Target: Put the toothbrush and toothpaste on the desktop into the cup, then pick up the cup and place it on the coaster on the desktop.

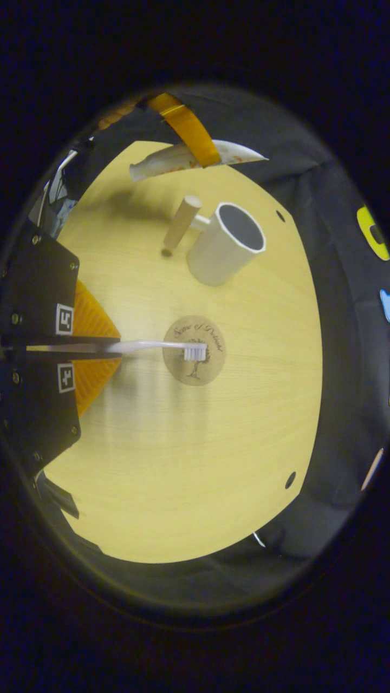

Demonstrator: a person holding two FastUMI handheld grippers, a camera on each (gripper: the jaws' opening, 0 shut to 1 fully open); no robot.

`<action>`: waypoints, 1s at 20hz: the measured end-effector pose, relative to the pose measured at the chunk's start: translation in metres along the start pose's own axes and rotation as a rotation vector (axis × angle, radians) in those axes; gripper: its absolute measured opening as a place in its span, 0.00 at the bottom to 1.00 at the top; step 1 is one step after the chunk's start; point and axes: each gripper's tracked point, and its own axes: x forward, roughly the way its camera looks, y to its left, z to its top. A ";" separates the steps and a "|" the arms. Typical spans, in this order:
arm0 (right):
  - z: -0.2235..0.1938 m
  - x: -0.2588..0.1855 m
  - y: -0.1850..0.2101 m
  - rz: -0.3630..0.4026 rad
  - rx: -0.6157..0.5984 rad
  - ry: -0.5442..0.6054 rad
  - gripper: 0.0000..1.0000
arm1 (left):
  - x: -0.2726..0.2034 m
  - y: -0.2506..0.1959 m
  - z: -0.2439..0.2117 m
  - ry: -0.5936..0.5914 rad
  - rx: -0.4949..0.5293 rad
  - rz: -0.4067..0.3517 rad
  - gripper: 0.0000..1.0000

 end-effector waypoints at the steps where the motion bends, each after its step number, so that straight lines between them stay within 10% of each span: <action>1: 0.009 -0.006 0.002 0.009 0.003 -0.023 0.04 | 0.005 -0.007 0.011 -0.035 -0.007 -0.017 0.19; 12: 0.078 -0.040 0.028 0.128 0.051 -0.288 0.05 | 0.035 -0.045 0.097 -0.373 0.043 -0.172 0.19; 20: 0.127 -0.066 0.048 0.189 0.015 -0.537 0.04 | 0.077 -0.057 0.085 -0.413 0.158 -0.234 0.19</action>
